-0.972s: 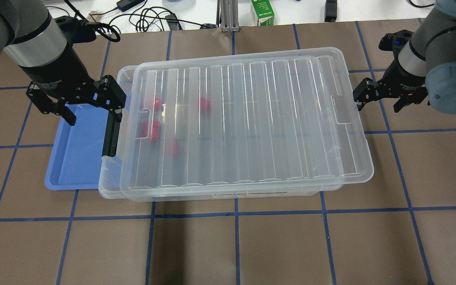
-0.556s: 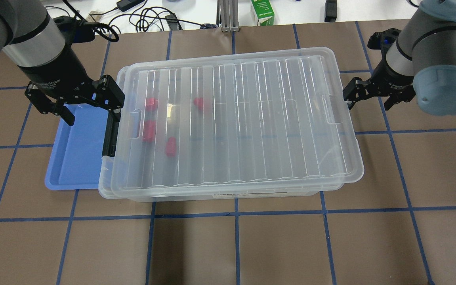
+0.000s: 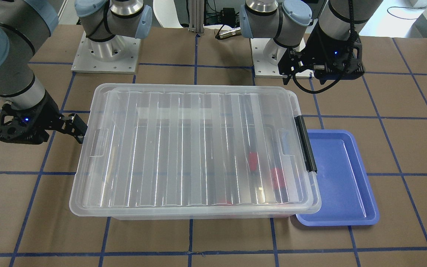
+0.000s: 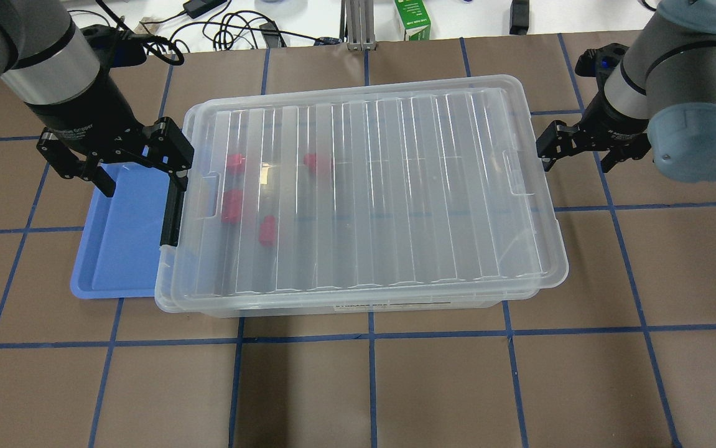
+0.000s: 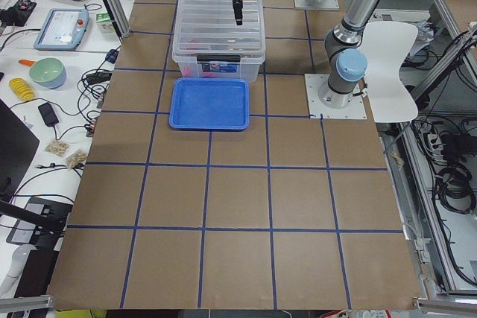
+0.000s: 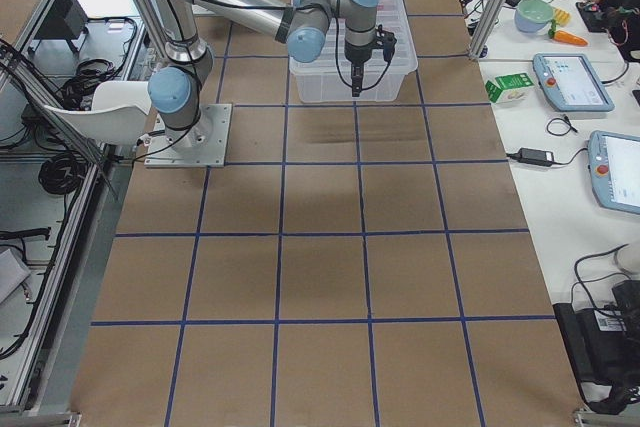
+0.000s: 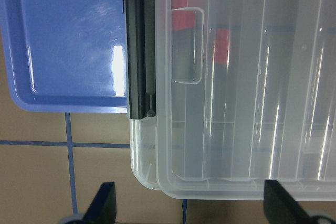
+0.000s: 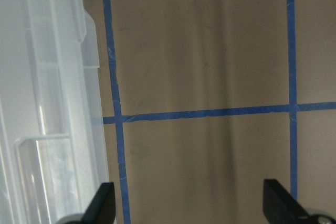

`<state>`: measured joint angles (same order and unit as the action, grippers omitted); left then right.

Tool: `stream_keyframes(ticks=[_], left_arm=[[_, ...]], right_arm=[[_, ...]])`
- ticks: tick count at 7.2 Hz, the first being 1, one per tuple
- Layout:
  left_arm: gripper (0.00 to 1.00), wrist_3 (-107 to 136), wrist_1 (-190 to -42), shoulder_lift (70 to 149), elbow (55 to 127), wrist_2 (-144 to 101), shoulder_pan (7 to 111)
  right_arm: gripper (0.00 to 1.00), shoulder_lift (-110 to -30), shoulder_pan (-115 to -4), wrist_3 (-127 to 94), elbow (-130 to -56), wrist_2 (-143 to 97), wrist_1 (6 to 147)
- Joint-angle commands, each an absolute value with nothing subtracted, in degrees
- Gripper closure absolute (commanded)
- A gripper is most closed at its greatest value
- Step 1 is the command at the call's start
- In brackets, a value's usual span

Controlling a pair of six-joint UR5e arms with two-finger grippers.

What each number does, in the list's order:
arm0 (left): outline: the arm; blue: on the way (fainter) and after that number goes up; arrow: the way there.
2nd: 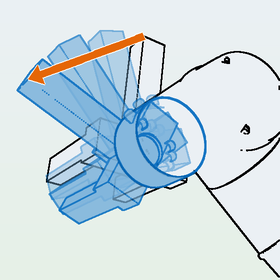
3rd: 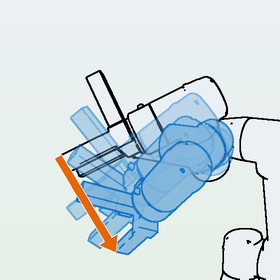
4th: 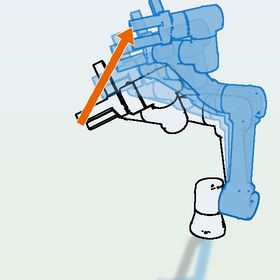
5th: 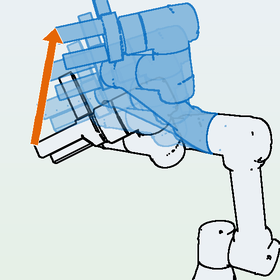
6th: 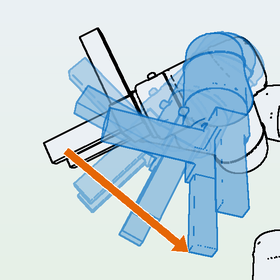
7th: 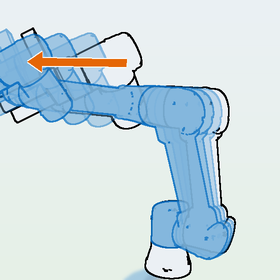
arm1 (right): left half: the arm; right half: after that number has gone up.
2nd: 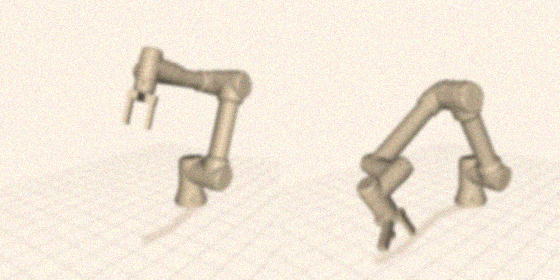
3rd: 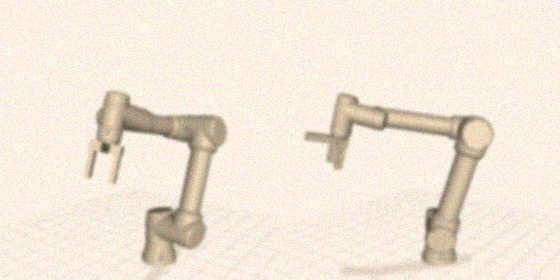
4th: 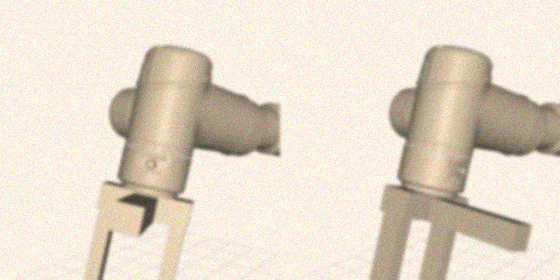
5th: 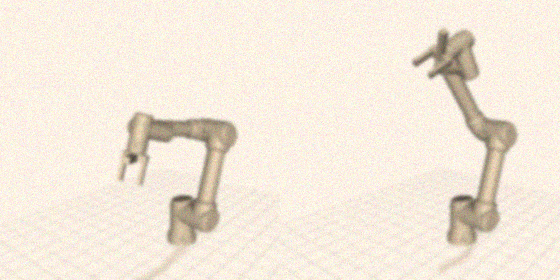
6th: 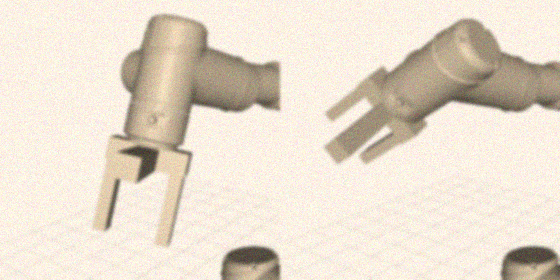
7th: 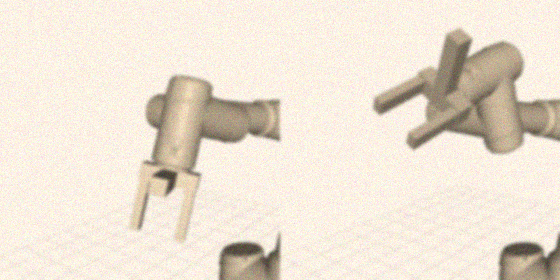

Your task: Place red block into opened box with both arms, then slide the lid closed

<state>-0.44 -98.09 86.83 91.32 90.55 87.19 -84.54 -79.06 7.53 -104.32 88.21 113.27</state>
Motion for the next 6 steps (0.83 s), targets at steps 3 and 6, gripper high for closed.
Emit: stream_keyframes(ticks=[3, 6], left_arm=[[0.00, -1.1, -98.0, 86.8, 91.3, 90.5, 87.0], [0.00, -1.1, -97.8, 86.8, 91.3, 90.4, 87.0]], right_arm=[[0.00, -90.1, -79.1, 8.1, -96.4, 89.1, 105.4], [0.00, -94.2, -79.2, 7.7, -86.7, 89.4, 86.3]])
